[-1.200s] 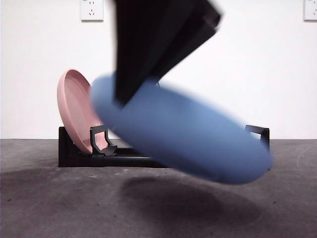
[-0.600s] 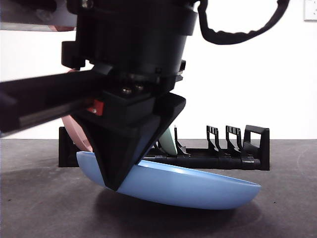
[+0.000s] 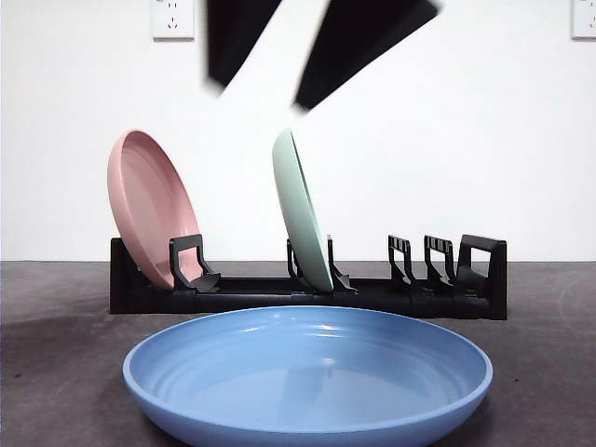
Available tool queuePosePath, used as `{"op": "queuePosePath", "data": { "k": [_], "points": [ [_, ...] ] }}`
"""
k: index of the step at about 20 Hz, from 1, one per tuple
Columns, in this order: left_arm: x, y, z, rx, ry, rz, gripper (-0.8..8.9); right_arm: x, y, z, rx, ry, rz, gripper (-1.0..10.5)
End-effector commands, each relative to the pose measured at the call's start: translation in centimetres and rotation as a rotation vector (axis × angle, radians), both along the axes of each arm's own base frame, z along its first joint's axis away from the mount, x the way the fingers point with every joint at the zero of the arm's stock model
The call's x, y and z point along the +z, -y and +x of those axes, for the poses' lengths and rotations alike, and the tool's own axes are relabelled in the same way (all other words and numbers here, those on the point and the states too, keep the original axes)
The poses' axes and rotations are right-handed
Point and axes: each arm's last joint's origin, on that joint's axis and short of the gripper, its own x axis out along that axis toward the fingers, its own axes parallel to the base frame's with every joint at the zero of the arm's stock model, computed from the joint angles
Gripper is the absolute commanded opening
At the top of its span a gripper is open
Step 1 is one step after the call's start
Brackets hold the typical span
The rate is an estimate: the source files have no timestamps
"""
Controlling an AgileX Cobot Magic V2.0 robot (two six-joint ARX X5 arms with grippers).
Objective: Place the plate
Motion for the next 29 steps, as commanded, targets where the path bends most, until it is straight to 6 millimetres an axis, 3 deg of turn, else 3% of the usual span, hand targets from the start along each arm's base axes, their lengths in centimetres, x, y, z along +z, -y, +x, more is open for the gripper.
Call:
{"op": "queuePosePath", "data": {
  "k": [1, 6, 12, 21, 29],
  "points": [
    [0.6, 0.1, 0.1, -0.009, 0.029, -0.001, 5.63, 2.3, 2.4, 1.0, -0.043, -0.034, 0.114, 3.6],
    [0.6, 0.1, 0.1, -0.009, 0.03, -0.002, 5.62, 5.7, 8.8, 2.6, -0.127, -0.073, 0.34, 3.7],
    [0.6, 0.1, 0.3, -0.005, 0.016, -0.005, 5.62, 7.3, 13.4, 2.6, -0.161, -0.111, 0.494, 3.8],
    [0.1, 0.6, 2.4, 0.062, -0.058, 0.042, 5.59, 7.7, 17.1, 1.7, -0.234, -0.117, 0.544, 3.9],
    [1.6, 2.2, 6.7, 0.17, -0.165, 0.21, 5.59, 7.9, 18.4, 0.2, -0.274, -0.084, 0.533, 3.9]
  ]
}}
